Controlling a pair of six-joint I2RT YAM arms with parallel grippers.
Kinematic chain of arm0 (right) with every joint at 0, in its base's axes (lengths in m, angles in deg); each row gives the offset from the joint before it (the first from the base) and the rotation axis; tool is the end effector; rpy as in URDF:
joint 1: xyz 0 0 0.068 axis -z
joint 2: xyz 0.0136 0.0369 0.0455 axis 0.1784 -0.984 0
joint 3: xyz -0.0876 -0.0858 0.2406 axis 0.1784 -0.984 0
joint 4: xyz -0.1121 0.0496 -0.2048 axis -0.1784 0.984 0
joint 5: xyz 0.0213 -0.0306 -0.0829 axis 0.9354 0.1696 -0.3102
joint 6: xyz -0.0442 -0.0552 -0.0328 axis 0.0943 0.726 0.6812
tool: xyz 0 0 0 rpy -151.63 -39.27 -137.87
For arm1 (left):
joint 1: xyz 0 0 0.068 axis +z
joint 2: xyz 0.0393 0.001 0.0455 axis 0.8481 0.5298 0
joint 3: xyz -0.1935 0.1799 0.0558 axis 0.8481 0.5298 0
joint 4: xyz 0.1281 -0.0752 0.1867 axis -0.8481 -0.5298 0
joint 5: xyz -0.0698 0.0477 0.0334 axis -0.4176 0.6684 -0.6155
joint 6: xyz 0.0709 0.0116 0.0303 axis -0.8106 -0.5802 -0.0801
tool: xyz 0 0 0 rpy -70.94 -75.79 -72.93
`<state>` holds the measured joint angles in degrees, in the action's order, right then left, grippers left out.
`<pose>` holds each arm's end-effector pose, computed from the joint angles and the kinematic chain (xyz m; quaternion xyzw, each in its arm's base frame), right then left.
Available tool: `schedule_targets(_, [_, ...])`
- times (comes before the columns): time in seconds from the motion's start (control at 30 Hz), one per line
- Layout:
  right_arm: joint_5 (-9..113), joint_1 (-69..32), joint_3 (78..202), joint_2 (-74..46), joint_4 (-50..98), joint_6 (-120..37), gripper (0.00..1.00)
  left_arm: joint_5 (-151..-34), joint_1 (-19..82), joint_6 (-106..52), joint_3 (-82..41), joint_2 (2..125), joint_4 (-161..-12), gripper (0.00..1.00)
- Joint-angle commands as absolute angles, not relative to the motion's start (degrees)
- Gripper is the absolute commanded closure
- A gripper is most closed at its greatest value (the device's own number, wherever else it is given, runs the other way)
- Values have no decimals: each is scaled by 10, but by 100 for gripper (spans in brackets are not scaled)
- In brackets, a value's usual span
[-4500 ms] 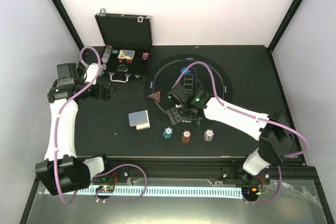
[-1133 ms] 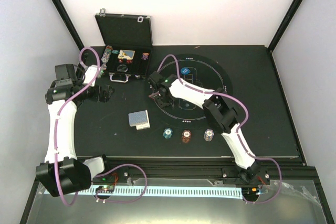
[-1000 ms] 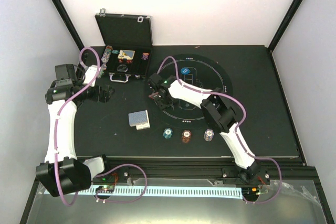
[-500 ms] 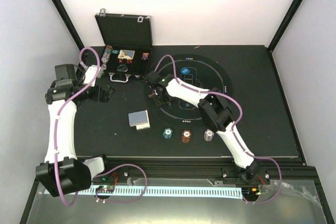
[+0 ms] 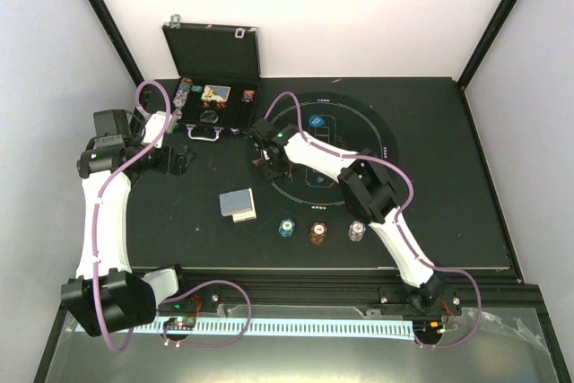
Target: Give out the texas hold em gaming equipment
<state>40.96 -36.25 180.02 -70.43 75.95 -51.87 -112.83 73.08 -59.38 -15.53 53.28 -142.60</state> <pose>0.3311 0.3437 0.1275 -0.2478 0.9589 0.0473 0.1299 0.2125 0.0240 0.3135 0.1270 0.9118 -0.1261 0.3697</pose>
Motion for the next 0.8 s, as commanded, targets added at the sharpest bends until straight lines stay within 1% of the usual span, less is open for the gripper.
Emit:
schedule_targets(0.0, [397,-352,1779,-686,757,-510,75,-1142,736,-599,-183,530,-1437,1])
schedule_targets(0.1, [403,-352,1791,-691,763,-510,66,-1142,736,-599,-183,528,-1438,1])
schedule_targets(0.13, [403,-352,1796,-694,767,-509,58,-1143,736,-600,-184,527,-1439,1])
schedule_targets(0.17, [403,-352,1801,-694,773,-509,46,-1143,736,-602,-184,527,-1440,1])
schedule_targets(0.2, [401,-352,1803,-693,776,-509,38,-1143,736,-602,-184,526,-1440,1])
schedule_targets(0.3, [385,-353,1802,-678,783,-508,25,-1142,736,-604,-184,525,-1441,1])
schedule_targets(0.37, [372,-354,1788,-656,782,-509,19,-1143,736,-604,-185,524,-1442,1])
schedule_targets(0.5, [355,-369,1718,-583,764,-517,15,-1145,736,-603,-189,522,-1442,1])
schedule_targets(0.67, [352,-421,1578,-474,727,-537,11,-1154,736,-603,-188,518,-1437,1])
schedule_targets(0.77, [370,-449,1491,-424,698,-558,7,-1157,736,-603,-190,518,-1436,1])
